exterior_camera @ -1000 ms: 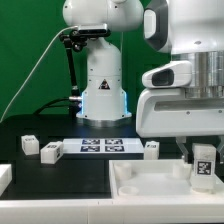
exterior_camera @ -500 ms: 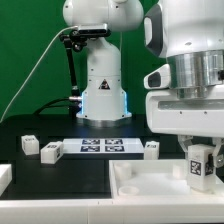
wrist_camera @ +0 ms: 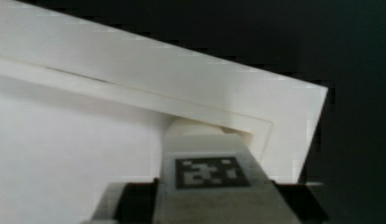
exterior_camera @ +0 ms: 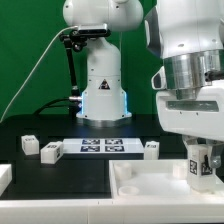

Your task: Assemble one leg

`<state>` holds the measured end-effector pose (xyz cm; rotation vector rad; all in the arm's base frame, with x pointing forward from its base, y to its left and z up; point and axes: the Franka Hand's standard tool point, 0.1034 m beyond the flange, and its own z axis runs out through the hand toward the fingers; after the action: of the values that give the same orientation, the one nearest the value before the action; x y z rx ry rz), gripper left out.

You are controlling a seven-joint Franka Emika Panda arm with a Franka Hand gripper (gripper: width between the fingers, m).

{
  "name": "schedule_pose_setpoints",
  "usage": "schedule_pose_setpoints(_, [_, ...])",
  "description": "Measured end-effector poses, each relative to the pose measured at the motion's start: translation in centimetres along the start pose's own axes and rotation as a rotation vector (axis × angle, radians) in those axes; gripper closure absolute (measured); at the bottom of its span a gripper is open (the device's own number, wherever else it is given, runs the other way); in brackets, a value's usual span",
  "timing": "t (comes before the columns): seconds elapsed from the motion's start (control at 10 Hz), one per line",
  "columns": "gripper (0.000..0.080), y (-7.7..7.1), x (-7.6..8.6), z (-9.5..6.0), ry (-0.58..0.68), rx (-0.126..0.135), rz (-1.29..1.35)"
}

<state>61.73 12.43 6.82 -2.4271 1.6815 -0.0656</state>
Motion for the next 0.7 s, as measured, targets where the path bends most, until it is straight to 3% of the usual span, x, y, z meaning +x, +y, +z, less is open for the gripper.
schedule_pose_setpoints(0.1, [0.0435, -0.07, 0.03, -0.04, -0.007, -0.011, -0.054])
schedule_pose_setpoints(0.2, [0.0254, -0.27, 0.16, -0.07, -0.007, -0.014, -0.175])
schedule_pose_setpoints(0.3, [0.0183, -0.37, 0.14, -0.06, -0.012, -0.019, -0.312])
schedule_pose_setpoints(0.7, [0.0151, -0.88, 0.11, -0.18, -0.009, -0.034, -0.777])
